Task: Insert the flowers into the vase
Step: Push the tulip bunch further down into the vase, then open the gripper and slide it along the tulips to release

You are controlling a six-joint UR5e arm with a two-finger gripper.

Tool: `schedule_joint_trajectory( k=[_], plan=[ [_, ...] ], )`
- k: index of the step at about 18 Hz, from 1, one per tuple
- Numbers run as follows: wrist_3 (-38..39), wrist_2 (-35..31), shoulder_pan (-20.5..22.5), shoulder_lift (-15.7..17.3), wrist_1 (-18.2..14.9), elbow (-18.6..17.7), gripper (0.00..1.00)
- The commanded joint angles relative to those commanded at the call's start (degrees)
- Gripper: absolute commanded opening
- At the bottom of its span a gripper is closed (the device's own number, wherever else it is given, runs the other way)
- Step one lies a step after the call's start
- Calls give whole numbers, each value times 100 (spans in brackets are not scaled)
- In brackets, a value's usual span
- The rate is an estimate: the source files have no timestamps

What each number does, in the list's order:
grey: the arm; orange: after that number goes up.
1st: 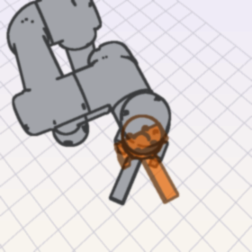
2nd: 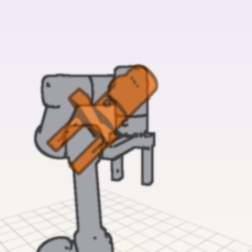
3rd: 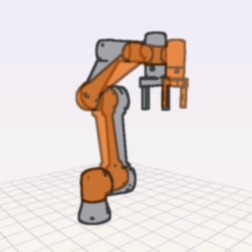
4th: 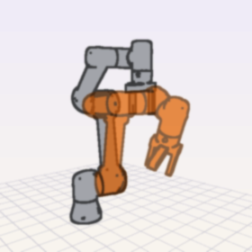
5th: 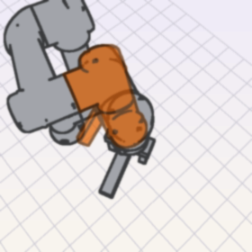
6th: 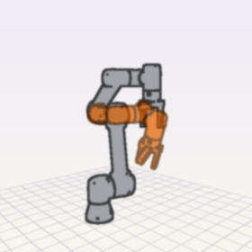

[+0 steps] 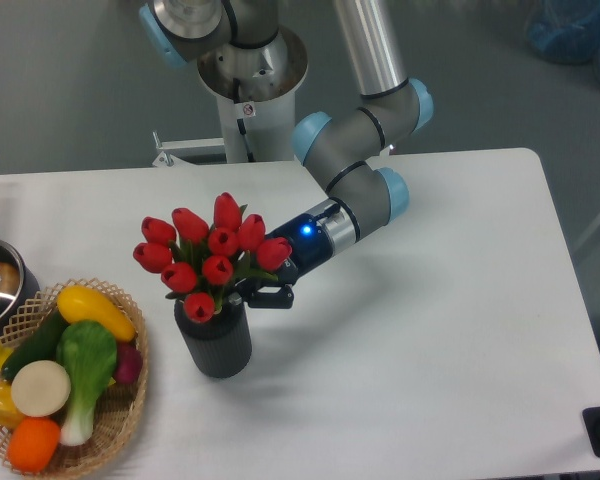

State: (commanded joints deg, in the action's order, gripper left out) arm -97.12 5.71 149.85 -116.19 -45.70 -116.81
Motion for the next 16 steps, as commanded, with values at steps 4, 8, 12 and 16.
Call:
schedule_joint_trajectory(
  k=[4,8,12,16],
  plan=[
    [0,0,0,0,9,0,17],
    [-52,0,9,0,0,0,27],
    [-88,0,9,0,9,-9,42],
    [-88,0,35,0,9,-18,50]
  ],
)
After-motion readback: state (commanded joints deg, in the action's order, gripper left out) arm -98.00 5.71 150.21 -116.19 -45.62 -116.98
